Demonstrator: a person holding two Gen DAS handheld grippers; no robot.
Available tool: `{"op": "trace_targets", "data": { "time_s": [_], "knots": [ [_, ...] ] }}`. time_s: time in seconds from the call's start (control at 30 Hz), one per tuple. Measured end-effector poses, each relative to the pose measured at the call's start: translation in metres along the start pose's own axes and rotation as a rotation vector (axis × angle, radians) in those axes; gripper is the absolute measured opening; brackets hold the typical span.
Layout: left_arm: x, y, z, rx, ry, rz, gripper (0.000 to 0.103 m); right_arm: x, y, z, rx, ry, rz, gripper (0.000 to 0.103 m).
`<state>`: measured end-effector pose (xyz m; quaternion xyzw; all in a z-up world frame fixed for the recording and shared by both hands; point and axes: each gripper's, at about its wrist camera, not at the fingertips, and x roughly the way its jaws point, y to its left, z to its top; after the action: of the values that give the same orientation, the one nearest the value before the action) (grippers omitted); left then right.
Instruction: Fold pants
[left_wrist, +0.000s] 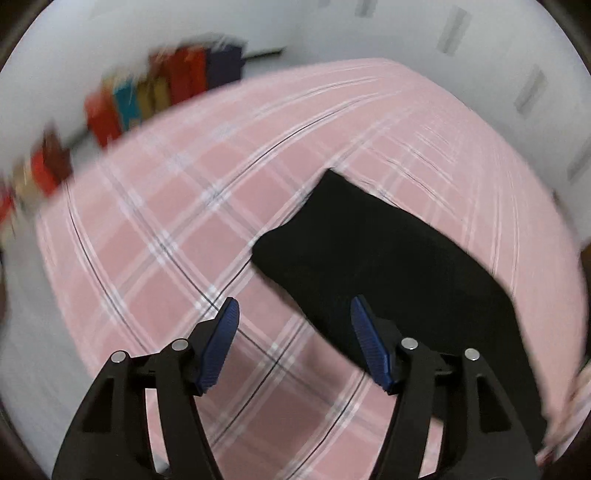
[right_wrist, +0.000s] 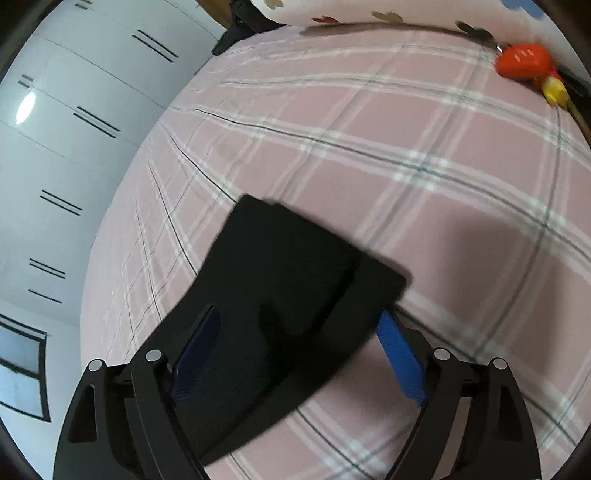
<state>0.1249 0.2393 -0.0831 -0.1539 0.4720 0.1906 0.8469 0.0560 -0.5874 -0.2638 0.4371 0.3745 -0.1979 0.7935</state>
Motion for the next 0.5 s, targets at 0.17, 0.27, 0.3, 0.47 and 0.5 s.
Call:
{"op": "trace_targets", "data": {
  "time_s": [0.17,0.27,0.3,0.47,0.5],
  "knots": [
    [-0.021,-0.075,-0.025,0.256,-0.075,0.078,0.077,-0.032,0.014,0.000,-0.083,-0.068,0.035,0.009],
    [-0.020,-0.107,-0.044,0.341,-0.071,0.083,0.078,-0.011,0.001,-0.006,-0.086,0.025,-0.045,0.009],
    [-0.017,-0.115,-0.050,0.359,-0.047,0.077,0.078,-0.010,-0.003,-0.007,-0.080,0.029,-0.044,0.009],
    [-0.017,-0.135,-0.070,0.400,-0.016,0.057,0.078,-0.012,-0.004,-0.010,-0.031,0.023,-0.023,0.010],
    [-0.017,-0.138,-0.074,0.420,-0.019,0.064,0.078,-0.013,0.001,-0.008,-0.035,0.015,-0.023,0.010]
  ]
}}
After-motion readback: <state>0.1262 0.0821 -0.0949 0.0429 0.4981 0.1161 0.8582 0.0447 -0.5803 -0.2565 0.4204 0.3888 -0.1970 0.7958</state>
